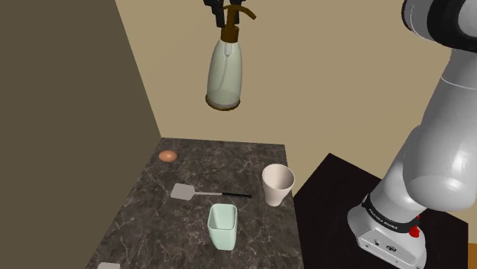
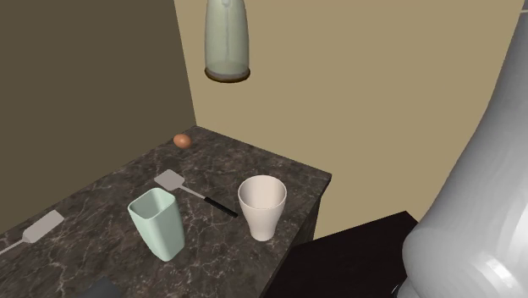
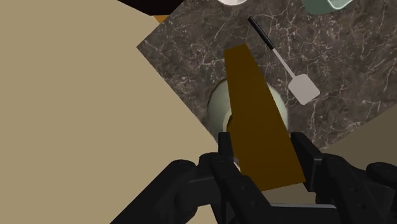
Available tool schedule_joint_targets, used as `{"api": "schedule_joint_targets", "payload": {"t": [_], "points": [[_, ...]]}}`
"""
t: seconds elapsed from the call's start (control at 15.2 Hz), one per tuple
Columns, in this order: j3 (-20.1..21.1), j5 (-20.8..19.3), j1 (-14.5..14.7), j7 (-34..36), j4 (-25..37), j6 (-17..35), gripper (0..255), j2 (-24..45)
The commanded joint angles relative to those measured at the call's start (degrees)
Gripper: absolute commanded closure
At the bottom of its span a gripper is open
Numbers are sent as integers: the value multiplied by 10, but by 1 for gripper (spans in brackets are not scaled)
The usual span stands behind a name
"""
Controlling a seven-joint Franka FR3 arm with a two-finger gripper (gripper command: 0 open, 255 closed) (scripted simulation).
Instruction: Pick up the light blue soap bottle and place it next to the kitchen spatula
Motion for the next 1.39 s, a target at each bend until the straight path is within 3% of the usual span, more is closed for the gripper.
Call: {"api": "schedule_joint_targets", "payload": {"t": [0.0, 0.59, 1.32], "points": [[7, 7, 8, 20, -52, 31, 255, -21], [49, 19, 59, 121, -199, 145, 255, -54], [102, 0, 132, 250, -258, 249, 255, -2]]}}
